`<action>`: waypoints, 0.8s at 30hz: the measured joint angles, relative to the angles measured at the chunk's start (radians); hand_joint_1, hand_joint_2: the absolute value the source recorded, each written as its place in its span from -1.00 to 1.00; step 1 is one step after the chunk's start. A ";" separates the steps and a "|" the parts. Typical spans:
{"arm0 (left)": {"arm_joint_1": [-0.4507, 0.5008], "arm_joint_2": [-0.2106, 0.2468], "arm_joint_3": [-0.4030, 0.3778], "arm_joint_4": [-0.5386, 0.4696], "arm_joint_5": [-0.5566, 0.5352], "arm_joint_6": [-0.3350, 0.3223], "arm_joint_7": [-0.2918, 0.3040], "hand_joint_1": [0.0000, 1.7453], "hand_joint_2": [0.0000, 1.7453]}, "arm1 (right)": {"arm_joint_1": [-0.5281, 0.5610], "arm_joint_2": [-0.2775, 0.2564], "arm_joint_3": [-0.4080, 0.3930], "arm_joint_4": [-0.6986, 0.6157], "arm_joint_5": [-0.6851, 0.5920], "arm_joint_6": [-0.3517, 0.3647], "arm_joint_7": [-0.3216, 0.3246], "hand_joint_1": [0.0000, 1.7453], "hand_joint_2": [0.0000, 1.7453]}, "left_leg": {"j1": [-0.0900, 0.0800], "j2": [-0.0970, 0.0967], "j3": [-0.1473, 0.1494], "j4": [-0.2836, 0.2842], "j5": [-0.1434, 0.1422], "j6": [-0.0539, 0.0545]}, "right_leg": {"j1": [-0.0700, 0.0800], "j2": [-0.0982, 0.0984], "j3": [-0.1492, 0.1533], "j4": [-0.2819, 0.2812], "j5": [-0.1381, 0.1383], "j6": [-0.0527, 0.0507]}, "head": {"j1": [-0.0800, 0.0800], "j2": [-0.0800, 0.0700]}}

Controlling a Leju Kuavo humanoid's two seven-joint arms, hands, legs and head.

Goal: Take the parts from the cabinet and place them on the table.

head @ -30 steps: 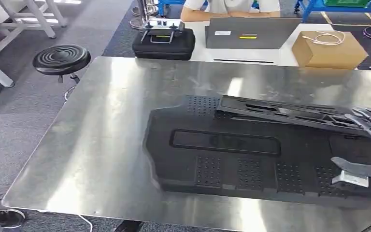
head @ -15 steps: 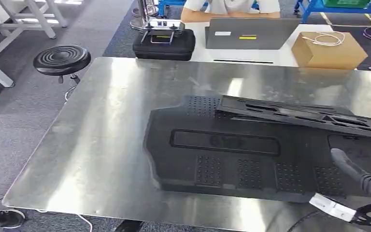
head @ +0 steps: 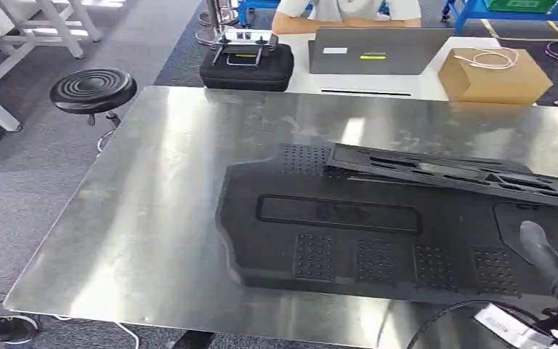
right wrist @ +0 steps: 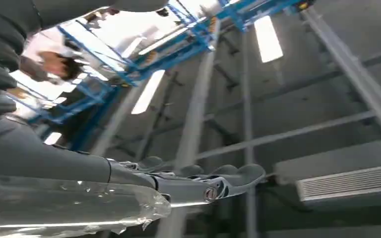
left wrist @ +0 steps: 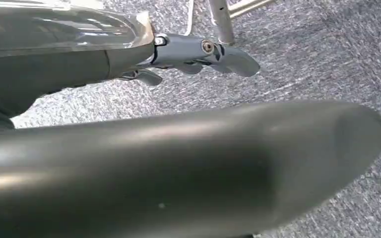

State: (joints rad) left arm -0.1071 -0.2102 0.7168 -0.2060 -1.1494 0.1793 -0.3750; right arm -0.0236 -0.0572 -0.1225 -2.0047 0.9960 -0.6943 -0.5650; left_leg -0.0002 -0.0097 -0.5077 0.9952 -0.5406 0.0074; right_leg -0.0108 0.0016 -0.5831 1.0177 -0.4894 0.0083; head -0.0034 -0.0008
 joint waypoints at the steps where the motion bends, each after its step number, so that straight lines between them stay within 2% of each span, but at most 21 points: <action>1: 0.000 0.000 0.000 0.000 0.000 0.004 0.002 -1.00 -1.00 | 0.006 0.013 -0.008 -0.003 -0.005 0.000 -0.009 -1.00 1.00 | -0.001 0.000 0.000 0.002 0.000 0.000 | -0.002 0.000 0.000 -0.001 0.000 0.000 | 0.000 0.000; 7: 0.001 0.000 0.000 0.000 0.000 0.027 0.007 -1.00 -1.00 | 0.038 0.094 -0.055 -0.019 -0.045 0.000 -0.070 -1.00 1.00 | -0.003 0.000 -0.002 0.007 -0.003 0.005 | -0.005 0.000 0.001 -0.001 0.001 0.003 | 0.000 0.000; 10: 0.001 0.000 0.001 0.000 0.000 0.032 0.007 -1.00 -1.00 | 0.049 0.117 -0.070 -0.027 -0.062 0.000 -0.082 -1.00 1.00 | -0.005 0.000 -0.004 0.011 -0.004 0.010 | -0.007 0.000 0.002 -0.003 0.004 0.011 | 0.000 0.000; 11: 0.001 0.000 0.000 0.000 0.000 0.034 0.007 -1.00 -1.00 | 0.051 0.122 -0.075 -0.031 -0.066 0.000 -0.087 -1.00 1.00 | -0.006 0.000 -0.003 0.012 0.002 0.015 | -0.008 0.000 0.005 -0.008 0.011 0.019 | -0.001 0.000; 12: 0.001 -0.001 0.000 0.000 0.000 0.035 0.007 -1.00 -1.00 | 0.052 0.125 -0.079 -0.037 -0.067 0.000 -0.089 -1.00 1.00 | 0.002 0.003 0.001 -0.004 0.013 0.025 | -0.003 0.002 0.005 -0.008 0.009 0.023 | -0.001 0.000; 13: 0.001 -0.001 0.000 0.000 0.000 0.037 0.007 -1.00 -1.00 | 0.055 0.128 -0.085 -0.039 -0.069 -0.002 -0.091 -1.00 1.00 | 0.007 0.009 0.005 -0.011 0.020 0.029 | -0.005 0.001 0.004 0.002 -0.006 0.026 | 0.001 0.000; 14: 0.001 -0.002 0.000 0.000 0.000 0.039 0.007 -1.00 -1.00 | 0.054 0.130 -0.087 -0.040 -0.072 -0.002 -0.093 -1.00 1.00 | 0.010 0.010 0.003 -0.013 0.023 0.034 | -0.005 0.001 -0.014 0.043 -0.041 0.030 | 0.002 0.000; 16: 0.002 -0.002 0.000 0.000 0.000 0.041 0.007 -1.00 -1.00 | 0.059 0.135 -0.092 -0.040 -0.076 -0.002 -0.095 -1.00 1.00 | 0.012 0.012 0.002 -0.013 0.023 0.034 | -0.010 0.001 -0.078 0.197 -0.119 0.036 | 0.002 0.000; 17: 0.002 -0.002 0.000 0.000 0.000 0.041 0.007 -1.00 -1.00 | 0.061 0.137 -0.096 -0.040 -0.077 -0.003 -0.095 -1.00 1.00 | 0.012 0.012 0.002 -0.012 0.023 0.034 | -0.012 0.001 -0.107 0.264 -0.140 0.040 | 0.002 0.000; 18: 0.003 -0.002 0.000 0.000 0.000 0.041 0.007 -1.00 -1.00 | 0.064 0.138 -0.098 -0.040 -0.078 -0.003 -0.095 -1.00 1.00 | 0.013 0.012 0.003 -0.012 0.022 0.033 | -0.013 0.001 -0.118 0.291 -0.133 0.043 | 0.002 0.000; 19: 0.003 -0.002 0.000 0.000 0.000 0.042 0.007 -1.00 -1.00 | 0.064 0.138 -0.100 -0.040 -0.079 -0.003 -0.097 -1.00 1.00 | 0.014 0.012 0.004 -0.011 0.022 0.033 | -0.014 0.000 -0.106 0.268 -0.105 0.046 | 0.002 0.000; 20: 0.003 -0.002 0.000 0.000 0.000 0.042 0.007 -1.00 -1.00 | 0.063 0.140 -0.101 -0.040 -0.082 -0.003 -0.098 -1.00 1.00 | 0.017 0.011 0.006 -0.010 0.021 0.031 | -0.015 0.000 -0.070 0.195 -0.056 0.048 | 0.002 0.000; 21: 0.003 -0.002 0.000 0.000 0.000 0.042 0.007 -1.00 -1.00 | 0.063 0.141 -0.104 -0.040 -0.082 -0.003 -0.099 -1.00 1.00 | 0.019 0.010 0.008 -0.007 0.017 0.025 | -0.017 0.000 -0.025 0.099 -0.005 0.049 | 0.002 0.000; 22: 0.003 -0.002 0.000 0.000 0.000 0.043 0.007 -1.00 -1.00 | 0.063 0.141 -0.104 -0.042 -0.082 -0.003 -0.099 -1.00 1.00 | 0.020 0.009 0.007 -0.002 0.012 0.017 | -0.018 0.000 0.010 0.017 0.018 0.048 | 0.002 0.000; 23: 0.002 -0.002 0.000 0.000 0.000 0.043 0.006 -1.00 -1.00 | 0.062 0.142 -0.105 -0.042 -0.083 -0.002 -0.099 -1.00 1.00 | 0.015 0.007 0.000 0.000 0.010 0.011 | -0.010 0.004 0.023 0.010 0.004 0.040 | 0.003 0.000; 24: 0.003 -0.002 0.000 0.000 0.000 0.043 0.007 -1.00 -1.00 | 0.064 0.143 -0.106 -0.044 -0.083 -0.003 -0.099 -1.00 1.00 | 0.016 0.006 -0.002 0.001 0.013 0.004 | -0.008 0.005 0.019 0.004 0.007 0.030 | 0.001 0.000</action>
State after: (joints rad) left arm -0.1044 -0.2117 0.7172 -0.2060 -1.1494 0.2228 -0.3682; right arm 0.0407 0.0855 -0.2281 -2.0489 0.9133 -0.6970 -0.6638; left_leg 0.0157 -0.0033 -0.5093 0.9963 -0.5272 0.0116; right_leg -0.0183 0.0067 -0.5643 1.0219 -0.4820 0.0381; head -0.0019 -0.0008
